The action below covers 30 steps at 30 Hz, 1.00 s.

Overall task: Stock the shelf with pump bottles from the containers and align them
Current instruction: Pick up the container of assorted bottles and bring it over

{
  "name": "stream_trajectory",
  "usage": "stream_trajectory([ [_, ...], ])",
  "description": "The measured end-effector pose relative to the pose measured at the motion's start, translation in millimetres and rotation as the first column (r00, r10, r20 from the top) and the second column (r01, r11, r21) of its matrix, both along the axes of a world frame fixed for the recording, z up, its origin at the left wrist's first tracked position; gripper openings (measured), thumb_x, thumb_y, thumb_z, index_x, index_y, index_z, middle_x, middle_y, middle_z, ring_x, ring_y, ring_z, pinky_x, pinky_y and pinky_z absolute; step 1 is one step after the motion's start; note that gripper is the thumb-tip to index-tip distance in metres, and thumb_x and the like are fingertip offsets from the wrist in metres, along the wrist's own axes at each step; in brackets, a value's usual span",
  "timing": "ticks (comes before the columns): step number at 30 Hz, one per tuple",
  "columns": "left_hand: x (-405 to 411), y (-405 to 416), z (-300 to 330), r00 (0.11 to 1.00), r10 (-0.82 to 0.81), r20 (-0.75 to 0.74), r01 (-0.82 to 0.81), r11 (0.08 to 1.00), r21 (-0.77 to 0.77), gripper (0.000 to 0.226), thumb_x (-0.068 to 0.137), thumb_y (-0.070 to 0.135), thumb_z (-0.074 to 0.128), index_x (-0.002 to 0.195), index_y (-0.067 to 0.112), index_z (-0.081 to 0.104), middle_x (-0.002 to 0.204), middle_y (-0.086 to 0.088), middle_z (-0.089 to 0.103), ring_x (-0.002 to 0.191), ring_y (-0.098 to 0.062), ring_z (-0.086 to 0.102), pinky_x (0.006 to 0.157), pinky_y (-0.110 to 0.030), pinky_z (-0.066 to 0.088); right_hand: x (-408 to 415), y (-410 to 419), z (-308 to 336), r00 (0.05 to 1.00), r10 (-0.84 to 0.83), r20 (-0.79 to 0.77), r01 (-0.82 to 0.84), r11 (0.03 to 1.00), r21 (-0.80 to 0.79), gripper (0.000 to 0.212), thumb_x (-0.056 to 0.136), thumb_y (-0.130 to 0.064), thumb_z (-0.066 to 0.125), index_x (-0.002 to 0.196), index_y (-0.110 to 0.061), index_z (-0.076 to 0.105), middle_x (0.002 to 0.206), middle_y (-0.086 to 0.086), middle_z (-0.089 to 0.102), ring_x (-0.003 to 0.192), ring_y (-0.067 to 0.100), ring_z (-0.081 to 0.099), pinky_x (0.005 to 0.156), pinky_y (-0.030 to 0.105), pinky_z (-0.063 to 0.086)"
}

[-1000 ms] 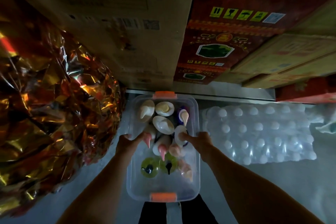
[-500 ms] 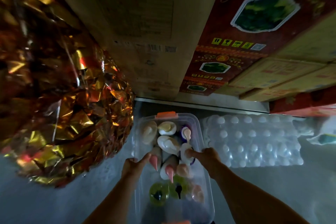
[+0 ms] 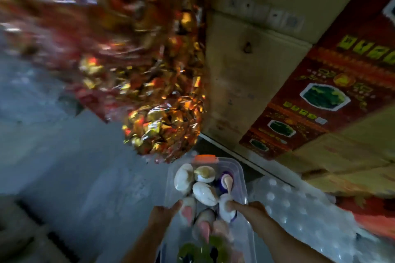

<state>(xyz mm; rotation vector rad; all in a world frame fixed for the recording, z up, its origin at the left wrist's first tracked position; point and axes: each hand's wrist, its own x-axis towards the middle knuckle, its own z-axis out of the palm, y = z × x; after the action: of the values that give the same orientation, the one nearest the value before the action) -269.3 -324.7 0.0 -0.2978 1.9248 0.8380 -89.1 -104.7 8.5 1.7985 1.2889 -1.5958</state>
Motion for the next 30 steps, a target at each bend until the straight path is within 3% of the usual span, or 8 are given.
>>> stream_trajectory([
  [3,24.6,-35.9,31.6,0.979,0.202,0.035,-0.205,0.975,0.091,0.055,0.068,0.045,0.087,0.089,-0.004,0.073,0.069,-0.006,0.071,0.06,-0.016,0.063,0.053,-0.023,0.047,-9.1,-7.9,32.0,0.993,0.073,-0.089,-0.074,0.997,-0.006,0.078,0.057,-0.033,0.098,0.12,0.001,0.066,0.117,0.017,0.07,0.108,0.031,0.066,0.099,0.041,0.052],
  [8,73.9,-105.3,74.4,0.883,0.462,0.088,-0.469,0.854,0.223,0.066,0.061,0.051,0.09,0.104,0.004,0.074,0.091,-0.01,0.077,0.086,-0.025,0.073,0.076,-0.037,0.058,-32.4,-44.4,80.8,0.933,0.304,-0.194,-0.318,0.947,-0.046,0.049,0.067,-0.017,0.091,0.105,0.002,0.068,0.077,0.019,0.075,0.065,0.033,0.074,0.048,0.03,0.055],
  [11,105.5,-148.9,94.6,0.8,0.589,0.111,-0.597,0.764,0.245,0.065,0.062,0.058,0.086,0.107,0.013,0.073,0.098,-0.007,0.076,0.092,-0.024,0.072,0.078,-0.035,0.057,-50.6,-81.3,99.7,0.875,0.457,-0.16,-0.465,0.885,-0.016,0.06,0.062,-0.028,0.094,0.104,0.004,0.065,0.081,0.018,0.071,0.068,0.036,0.068,0.057,0.035,0.055],
  [15,147.1,-207.9,116.2,0.67,0.727,0.146,-0.736,0.626,0.257,0.051,0.076,0.048,0.08,0.109,0.011,0.069,0.085,-0.005,0.077,0.074,-0.015,0.073,0.055,-0.024,0.054,-65.8,-140.1,102.6,0.731,0.666,-0.149,-0.652,0.746,0.132,0.086,0.055,-0.044,0.096,0.122,-0.002,0.064,0.105,0.014,0.069,0.092,0.031,0.066,0.084,0.041,0.056],
  [19,200.0,-274.5,131.8,0.503,0.853,0.142,-0.846,0.452,0.283,0.046,0.08,0.039,0.079,0.109,0.005,0.067,0.082,-0.01,0.076,0.065,-0.018,0.072,0.043,-0.023,0.05,-58.5,-216.3,113.2,0.605,0.779,-0.165,-0.763,0.627,0.157,0.091,0.052,-0.047,0.096,0.124,-0.003,0.062,0.092,0.005,0.066,0.081,0.021,0.064,0.06,0.029,0.05],
  [24,284.4,-361.4,131.1,0.27,0.958,0.092,-0.94,0.242,0.238,0.078,0.066,0.051,0.086,0.117,-0.003,0.063,0.094,-0.014,0.066,0.074,-0.025,0.062,0.057,-0.028,0.05,-27.1,-322.7,132.9,0.407,0.889,-0.21,-0.868,0.448,0.216,0.087,0.053,-0.047,0.096,0.123,-0.009,0.06,0.109,0.009,0.064,0.088,0.021,0.061,0.059,0.024,0.044],
  [28,353.2,-430.8,136.0,0.114,0.993,0.043,-0.968,0.101,0.229,0.094,0.059,0.061,0.085,0.123,-0.002,0.06,0.105,-0.017,0.069,0.09,-0.03,0.068,0.077,-0.037,0.058,3.7,-413.8,157.4,0.205,0.953,-0.224,-0.929,0.262,0.262,0.056,0.052,-0.042,0.097,0.084,-0.017,0.059,0.072,-0.005,0.064,0.065,0.013,0.061,0.041,0.018,0.043],
  [30,385.6,-463.6,138.7,0.052,0.998,0.027,-0.971,0.044,0.235,0.103,0.047,0.071,0.084,0.12,0.002,0.062,0.103,-0.013,0.071,0.088,-0.027,0.069,0.067,-0.033,0.056,18.0,-457.7,163.6,0.088,0.972,-0.218,-0.955,0.145,0.259,0.055,0.055,-0.044,0.095,0.086,-0.015,0.06,0.077,-0.002,0.068,0.068,0.015,0.062,0.043,0.02,0.045],
])
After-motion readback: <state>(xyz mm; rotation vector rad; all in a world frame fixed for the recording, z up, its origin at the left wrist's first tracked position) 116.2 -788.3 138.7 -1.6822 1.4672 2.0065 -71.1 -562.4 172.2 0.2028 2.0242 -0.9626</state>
